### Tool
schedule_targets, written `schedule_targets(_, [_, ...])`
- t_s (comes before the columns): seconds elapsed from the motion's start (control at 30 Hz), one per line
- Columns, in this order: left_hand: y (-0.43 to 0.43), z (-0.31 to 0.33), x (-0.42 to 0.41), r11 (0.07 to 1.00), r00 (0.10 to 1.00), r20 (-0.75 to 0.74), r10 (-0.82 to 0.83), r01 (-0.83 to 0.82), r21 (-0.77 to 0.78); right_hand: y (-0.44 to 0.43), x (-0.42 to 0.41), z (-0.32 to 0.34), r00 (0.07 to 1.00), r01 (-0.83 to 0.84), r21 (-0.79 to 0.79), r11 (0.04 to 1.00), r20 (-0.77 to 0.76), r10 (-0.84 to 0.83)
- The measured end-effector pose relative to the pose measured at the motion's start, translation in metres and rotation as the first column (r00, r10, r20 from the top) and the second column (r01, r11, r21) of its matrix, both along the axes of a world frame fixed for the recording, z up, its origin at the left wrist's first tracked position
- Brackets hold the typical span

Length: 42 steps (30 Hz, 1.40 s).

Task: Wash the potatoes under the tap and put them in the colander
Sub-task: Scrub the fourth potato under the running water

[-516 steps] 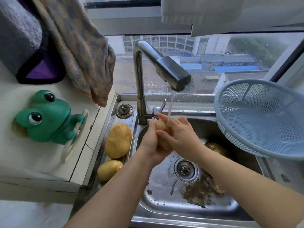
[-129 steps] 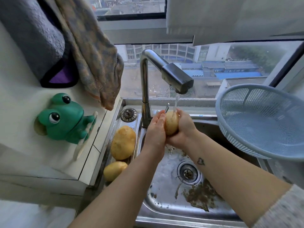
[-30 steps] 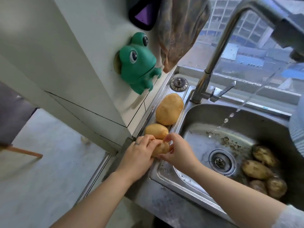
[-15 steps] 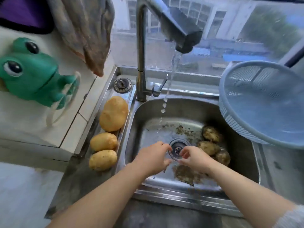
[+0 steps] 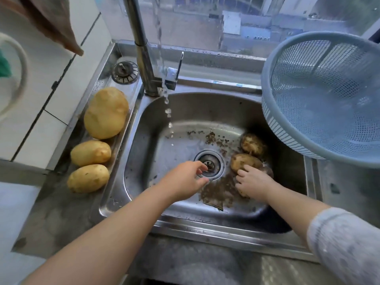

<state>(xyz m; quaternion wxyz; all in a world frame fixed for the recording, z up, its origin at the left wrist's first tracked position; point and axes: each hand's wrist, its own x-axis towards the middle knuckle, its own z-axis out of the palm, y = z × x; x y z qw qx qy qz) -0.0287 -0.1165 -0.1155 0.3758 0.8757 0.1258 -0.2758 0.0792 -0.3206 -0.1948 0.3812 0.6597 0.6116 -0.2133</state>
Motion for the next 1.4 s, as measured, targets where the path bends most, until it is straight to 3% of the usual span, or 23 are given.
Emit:
schedule_targets(0.2, [0.007,0.0,-0.004,0.997,0.998,0.001,0.062,-0.062,0.034,-0.006,0.006,-0.033,0.994,-0.101,0.152,0.983,-0.035,0.107])
schedule_targets(0.33, [0.011,0.004,-0.003,0.993,0.992,-0.019,0.122,-0.121,0.011,0.004,0.002,-0.015,0.972,0.184,0.311,0.933,-0.198,-0.126])
schedule_targets(0.4, [0.015,0.006,-0.003,0.984,0.984,-0.009,0.178,-0.178,-0.023,0.013,-0.005,0.001,0.862,0.488,0.414,0.769,-0.366,-0.35])
schedule_targets(0.47, [0.02,0.009,-0.005,0.956,0.961,-0.02,0.277,-0.278,-0.091,0.034,-0.014,0.029,0.575,0.815,0.412,0.408,-0.665,-0.477])
schedule_targets(0.5, [0.022,0.011,-0.005,0.922,0.935,-0.043,0.353,-0.355,-0.153,0.047,-0.017,0.042,0.408,0.913,0.349,0.211,-0.788,-0.461])
schedule_targets(0.57, [0.022,0.018,-0.003,0.763,0.833,-0.145,0.535,-0.549,-0.341,0.072,-0.022,0.069,0.169,0.982,0.188,-0.019,-0.919,-0.357])
schedule_targets(0.67, [0.024,0.038,0.001,0.39,0.652,-0.33,0.682,-0.707,-0.591,0.104,-0.027,0.098,0.0,0.991,0.026,-0.132,-0.98,-0.197])
schedule_targets(0.77, [0.033,0.055,0.005,0.075,0.539,-0.468,0.7,-0.708,-0.702,0.13,-0.035,0.121,-0.033,0.972,-0.001,-0.237,-0.991,-0.128])
schedule_targets(0.83, [0.039,0.062,0.006,-0.003,0.533,-0.517,0.67,-0.694,-0.72,0.142,-0.039,0.13,0.068,0.957,0.111,-0.267,-0.984,-0.166])
schedule_targets(0.97, [0.047,0.071,0.011,0.075,0.609,-0.5,0.616,-0.677,-0.732,0.158,-0.045,0.151,0.129,0.955,0.155,-0.253,-0.985,-0.117])
schedule_targets(1.07, [0.051,0.079,0.014,0.102,0.625,-0.451,0.637,-0.648,-0.755,0.167,-0.046,0.161,0.152,0.934,0.16,-0.319,-0.987,-0.05])
schedule_targets(1.13, [0.049,0.081,0.016,0.19,0.622,-0.354,0.699,-0.638,-0.747,0.176,-0.048,0.164,0.154,0.905,0.154,-0.397,-0.988,-0.034])
schedule_targets(1.2, [0.045,0.079,0.017,0.325,0.628,-0.207,0.75,-0.623,-0.712,0.185,-0.049,0.163,0.067,0.84,0.037,-0.541,-0.997,0.035])
schedule_targets(1.27, [0.044,0.074,0.015,0.453,0.66,-0.066,0.748,-0.581,-0.676,0.192,-0.049,0.163,-0.12,0.725,-0.194,-0.661,-0.98,0.156])
schedule_targets(1.33, [0.047,0.068,0.01,0.552,0.701,0.068,0.709,-0.493,-0.673,0.197,-0.048,0.164,-0.341,0.576,-0.448,-0.684,-0.892,0.297])
schedule_targets(1.4, [0.05,0.064,0.007,0.579,0.713,0.15,0.685,-0.408,-0.706,0.2,-0.049,0.165,-0.466,0.467,-0.603,-0.647,-0.789,0.4])
